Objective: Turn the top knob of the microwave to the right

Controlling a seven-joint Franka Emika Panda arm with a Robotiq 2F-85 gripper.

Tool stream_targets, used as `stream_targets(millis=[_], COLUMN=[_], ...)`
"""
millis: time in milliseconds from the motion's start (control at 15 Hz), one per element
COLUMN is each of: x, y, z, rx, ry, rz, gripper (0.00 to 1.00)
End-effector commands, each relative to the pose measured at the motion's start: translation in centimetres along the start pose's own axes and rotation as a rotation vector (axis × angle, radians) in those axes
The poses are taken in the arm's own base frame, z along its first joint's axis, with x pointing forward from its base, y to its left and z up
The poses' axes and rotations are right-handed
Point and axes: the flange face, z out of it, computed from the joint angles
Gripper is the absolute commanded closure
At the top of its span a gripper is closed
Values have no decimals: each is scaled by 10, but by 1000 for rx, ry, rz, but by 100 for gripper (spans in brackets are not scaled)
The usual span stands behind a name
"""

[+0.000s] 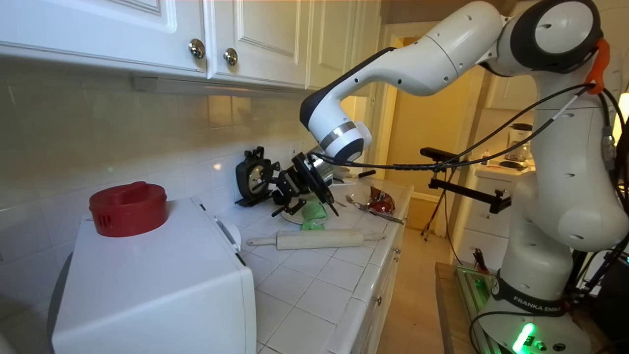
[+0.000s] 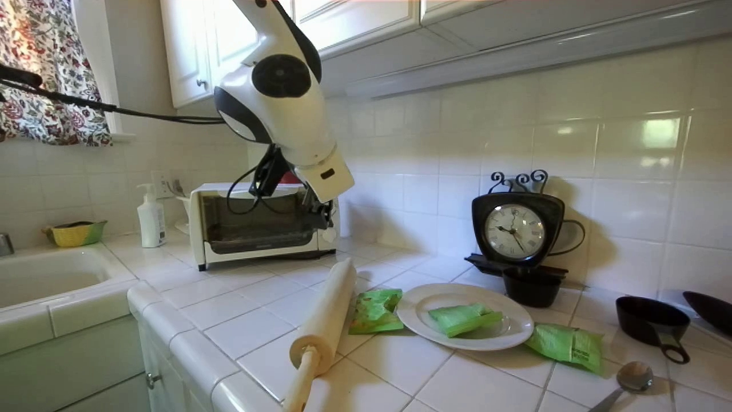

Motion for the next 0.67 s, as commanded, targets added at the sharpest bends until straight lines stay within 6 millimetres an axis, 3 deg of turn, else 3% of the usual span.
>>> stream_targets(millis=[0, 267, 600], x=[7, 8, 24], y=[7, 26, 38], z=[23, 46, 52], rx=[93, 112, 125], ry=[-106, -270, -365], rz=[-52, -116, -180], gripper=[0, 0, 0])
